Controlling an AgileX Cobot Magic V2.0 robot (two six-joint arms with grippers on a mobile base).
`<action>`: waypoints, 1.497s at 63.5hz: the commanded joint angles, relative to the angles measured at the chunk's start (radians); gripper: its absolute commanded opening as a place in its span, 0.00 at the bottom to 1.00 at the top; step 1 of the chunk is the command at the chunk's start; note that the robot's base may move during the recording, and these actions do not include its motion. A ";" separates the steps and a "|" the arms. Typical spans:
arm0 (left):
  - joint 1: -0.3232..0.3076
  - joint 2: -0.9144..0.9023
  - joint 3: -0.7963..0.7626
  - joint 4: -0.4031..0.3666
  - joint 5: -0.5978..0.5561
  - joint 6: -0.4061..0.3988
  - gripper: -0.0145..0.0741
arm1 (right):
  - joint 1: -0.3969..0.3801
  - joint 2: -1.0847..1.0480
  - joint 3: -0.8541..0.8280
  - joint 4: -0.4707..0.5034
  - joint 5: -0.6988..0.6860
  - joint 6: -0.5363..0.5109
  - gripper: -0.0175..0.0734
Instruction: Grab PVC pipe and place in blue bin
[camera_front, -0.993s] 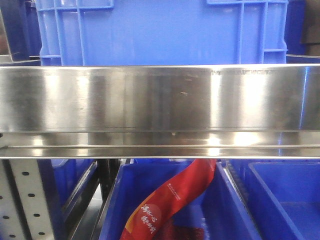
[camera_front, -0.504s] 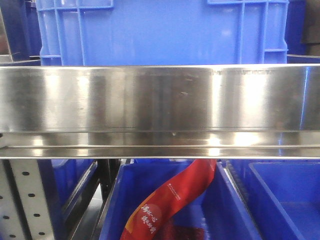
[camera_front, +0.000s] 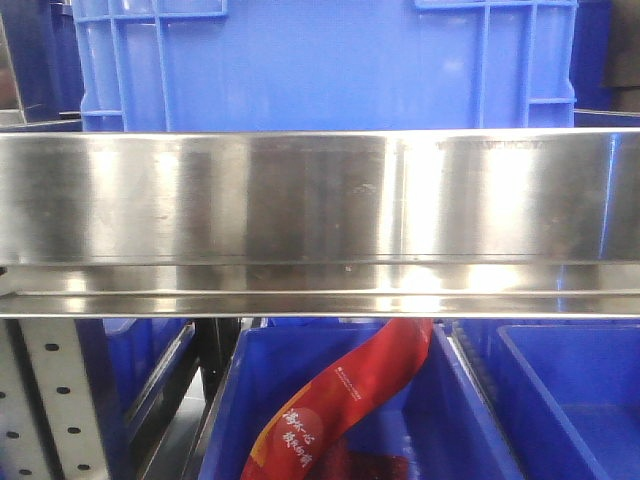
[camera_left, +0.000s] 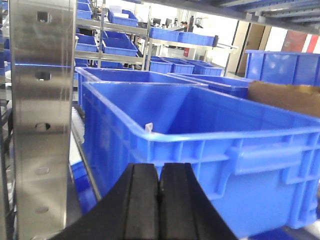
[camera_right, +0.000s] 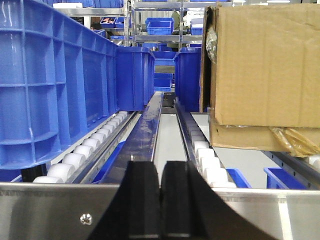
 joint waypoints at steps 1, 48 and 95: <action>0.016 -0.026 0.047 0.022 -0.013 -0.001 0.04 | -0.006 -0.004 0.001 -0.007 -0.023 -0.005 0.01; 0.393 -0.532 0.549 0.043 -0.006 -0.001 0.04 | -0.006 -0.004 0.001 -0.007 -0.023 -0.005 0.01; 0.400 -0.532 0.549 0.043 -0.052 -0.001 0.04 | -0.006 -0.004 0.001 -0.007 -0.023 -0.005 0.01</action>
